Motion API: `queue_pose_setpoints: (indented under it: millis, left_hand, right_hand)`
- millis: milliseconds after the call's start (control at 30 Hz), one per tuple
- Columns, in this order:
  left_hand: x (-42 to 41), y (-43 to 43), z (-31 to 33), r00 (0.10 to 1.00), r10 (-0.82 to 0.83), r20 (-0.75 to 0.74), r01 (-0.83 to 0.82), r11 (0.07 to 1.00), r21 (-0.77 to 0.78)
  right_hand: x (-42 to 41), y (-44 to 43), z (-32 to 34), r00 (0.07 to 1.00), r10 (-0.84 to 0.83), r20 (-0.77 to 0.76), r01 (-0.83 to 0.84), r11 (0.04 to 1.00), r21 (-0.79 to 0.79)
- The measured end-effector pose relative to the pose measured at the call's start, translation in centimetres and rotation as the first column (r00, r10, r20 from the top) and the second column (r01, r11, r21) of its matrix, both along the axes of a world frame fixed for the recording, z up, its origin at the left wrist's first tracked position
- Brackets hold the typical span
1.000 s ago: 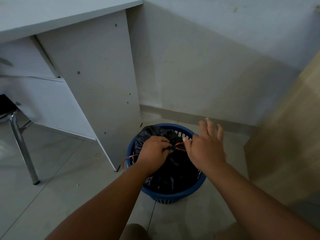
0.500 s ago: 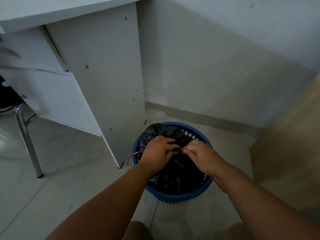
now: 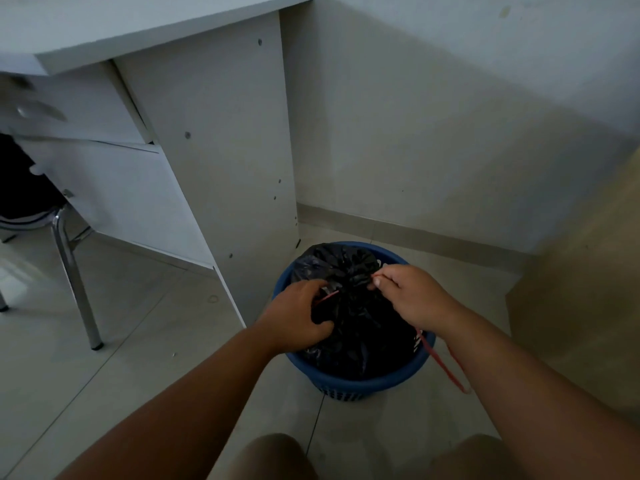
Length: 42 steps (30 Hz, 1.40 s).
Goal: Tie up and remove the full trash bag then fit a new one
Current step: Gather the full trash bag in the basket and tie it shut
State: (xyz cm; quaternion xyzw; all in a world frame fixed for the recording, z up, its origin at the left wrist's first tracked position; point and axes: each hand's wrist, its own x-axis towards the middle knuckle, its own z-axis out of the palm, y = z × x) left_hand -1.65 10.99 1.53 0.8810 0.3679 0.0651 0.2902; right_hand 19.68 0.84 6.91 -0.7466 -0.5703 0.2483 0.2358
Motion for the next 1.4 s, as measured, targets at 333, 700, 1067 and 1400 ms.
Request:
queue_pose_setpoints:
  millis: [333,700,1067,1400]
  left_hand:
    - [0.6,1.2,4.0,0.988,0.144,0.051,-0.122,0.948,-0.294]
    - [4.9,-0.1,11.2,0.768,0.554,0.322,-0.086,0.587,-0.805]
    - [3.7,-0.7,11.5,0.850,0.265,0.456,0.116,0.749,-0.652]
    - [4.0,0.5,10.0,0.809,0.368,0.458,-0.033,0.807,-0.589]
  right_hand:
    - [-1.2,-1.6,1.8,0.989,-0.124,-0.079,0.129,0.990,0.058]
    - [-3.8,0.0,7.8,0.916,0.269,0.297,-0.241,0.962,-0.129]
    - [-2.5,3.0,4.7,0.792,0.039,-0.609,0.180,0.938,0.296]
    - [-2.2,5.0,2.1,0.741,-0.131,-0.659,0.318,0.932,0.173]
